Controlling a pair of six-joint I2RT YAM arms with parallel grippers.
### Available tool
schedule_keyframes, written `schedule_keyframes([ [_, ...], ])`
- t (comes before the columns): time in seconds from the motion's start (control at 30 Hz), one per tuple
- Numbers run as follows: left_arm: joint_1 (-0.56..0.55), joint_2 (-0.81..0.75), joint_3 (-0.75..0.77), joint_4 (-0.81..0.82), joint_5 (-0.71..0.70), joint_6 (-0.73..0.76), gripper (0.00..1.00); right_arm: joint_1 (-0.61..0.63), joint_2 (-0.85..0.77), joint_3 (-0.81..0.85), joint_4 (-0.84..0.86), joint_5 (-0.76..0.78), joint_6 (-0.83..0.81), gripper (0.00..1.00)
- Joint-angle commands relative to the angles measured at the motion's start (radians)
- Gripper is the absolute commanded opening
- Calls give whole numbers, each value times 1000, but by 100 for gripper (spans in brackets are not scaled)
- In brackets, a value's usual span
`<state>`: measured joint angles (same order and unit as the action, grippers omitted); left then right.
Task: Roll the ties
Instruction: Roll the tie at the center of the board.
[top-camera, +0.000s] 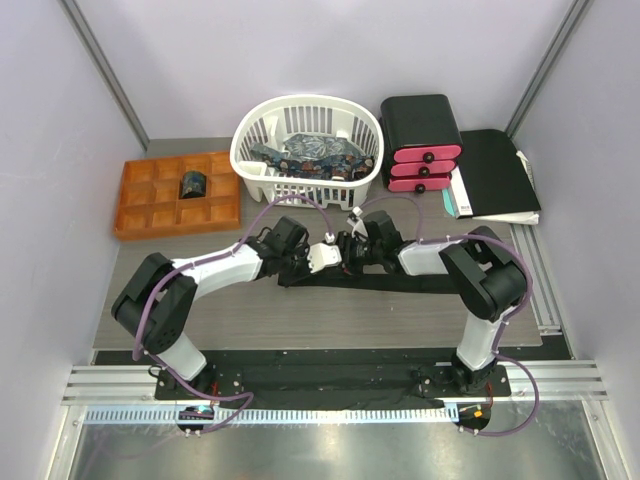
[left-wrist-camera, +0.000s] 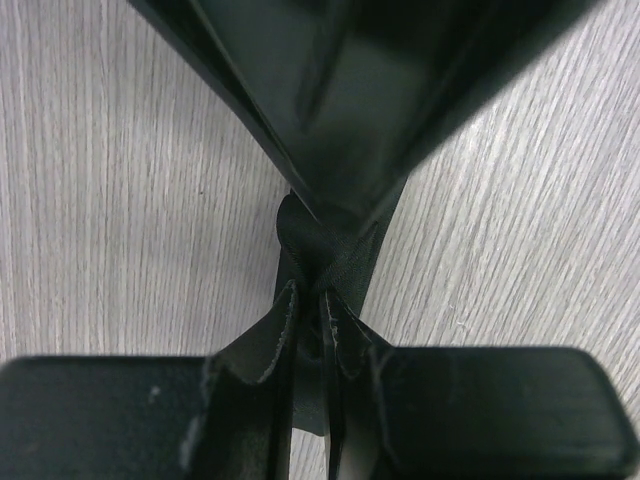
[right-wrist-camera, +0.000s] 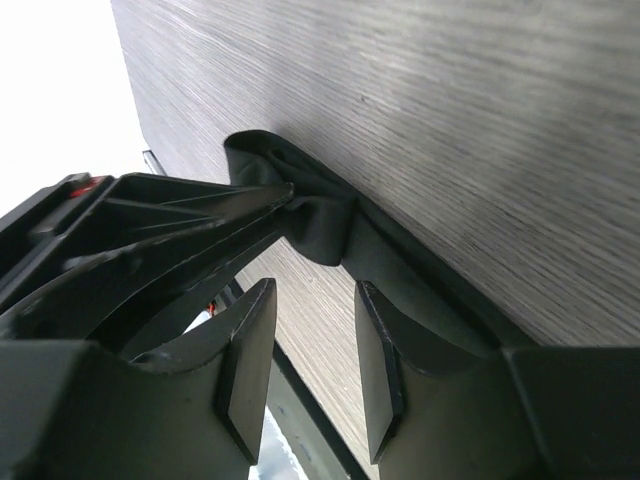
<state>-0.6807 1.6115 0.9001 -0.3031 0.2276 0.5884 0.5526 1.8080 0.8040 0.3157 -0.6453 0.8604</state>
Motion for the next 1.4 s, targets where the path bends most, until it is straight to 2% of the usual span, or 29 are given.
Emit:
schedule_keyframes([
  [0.0, -10, 4, -7, 18, -2, 19, 13, 15, 37, 37, 63, 18, 57, 42],
  [0.63, -13, 13, -15, 9, -8, 44, 12, 55, 120, 106, 43, 38, 77, 40],
  [0.87, -13, 2, -30, 9, -4, 47, 12, 55, 143, 103, -1, 52, 42, 25],
  [1.13, -13, 8, -29, -2, 3, 56, 13, 55, 169, 119, -20, 55, 3, 13],
  [1.23, -13, 7, -29, -10, 12, 65, 13, 55, 163, 121, -10, 46, 3, 14],
  [1.37, -13, 16, -26, -16, 13, 74, 13, 55, 149, 129, 5, 23, 15, 28],
])
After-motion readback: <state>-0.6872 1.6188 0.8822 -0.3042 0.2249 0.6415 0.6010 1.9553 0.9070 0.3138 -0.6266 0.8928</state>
